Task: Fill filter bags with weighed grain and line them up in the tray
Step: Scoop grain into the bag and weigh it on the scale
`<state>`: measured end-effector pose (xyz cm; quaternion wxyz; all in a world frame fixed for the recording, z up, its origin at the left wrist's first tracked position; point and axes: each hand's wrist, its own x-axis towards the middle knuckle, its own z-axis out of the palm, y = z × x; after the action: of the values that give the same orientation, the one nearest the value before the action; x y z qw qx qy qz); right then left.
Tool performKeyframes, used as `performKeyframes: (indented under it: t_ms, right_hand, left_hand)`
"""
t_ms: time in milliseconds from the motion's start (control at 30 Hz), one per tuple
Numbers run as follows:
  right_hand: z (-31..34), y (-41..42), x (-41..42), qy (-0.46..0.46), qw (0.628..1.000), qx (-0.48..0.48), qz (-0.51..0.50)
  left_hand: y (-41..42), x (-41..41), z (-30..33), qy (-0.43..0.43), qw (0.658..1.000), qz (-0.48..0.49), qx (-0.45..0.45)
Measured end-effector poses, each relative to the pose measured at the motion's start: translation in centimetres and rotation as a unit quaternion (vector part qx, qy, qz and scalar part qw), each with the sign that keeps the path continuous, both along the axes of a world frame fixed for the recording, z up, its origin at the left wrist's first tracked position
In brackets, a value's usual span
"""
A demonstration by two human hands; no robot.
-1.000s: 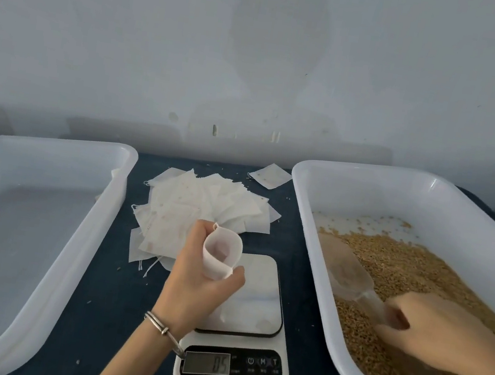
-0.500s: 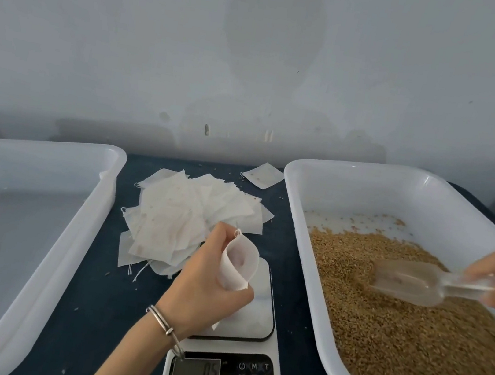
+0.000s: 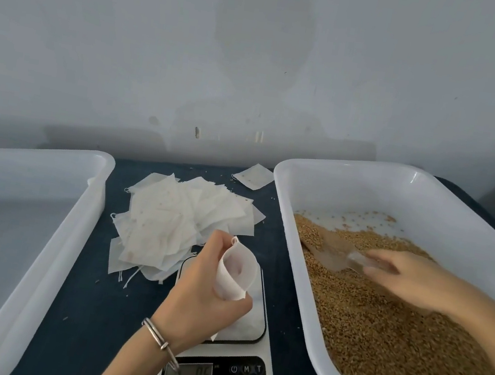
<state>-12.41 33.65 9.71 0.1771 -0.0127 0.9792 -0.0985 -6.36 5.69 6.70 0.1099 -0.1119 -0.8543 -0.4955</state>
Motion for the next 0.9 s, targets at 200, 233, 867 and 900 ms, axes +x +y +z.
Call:
performKeyframes:
  t_ms: [200, 233, 867, 900]
  right_hand:
    - [1.0, -1.4, 7.8, 0.168, 0.98, -0.078, 0.071]
    - [0.6, -2.2, 8.9, 0.203, 0.97, -0.098, 0.092]
    - [-4.2, -8.0, 5.7, 0.447, 0.87, -0.028, 0.208]
    - [-4.2, -8.0, 5.7, 0.446, 0.87, -0.03, 0.207]
  left_hand:
    - [-0.4, -0.3, 0.0, -0.002, 1.0, 0.014, 0.023]
    - [-0.4, -0.3, -0.1, -0.001, 1.0, 0.017, 0.024]
    - [-1.7, -0.6, 0.1, 0.013, 0.998, 0.044, 0.034]
    - [-1.7, -0.6, 0.1, 0.014, 0.998, 0.043, 0.033]
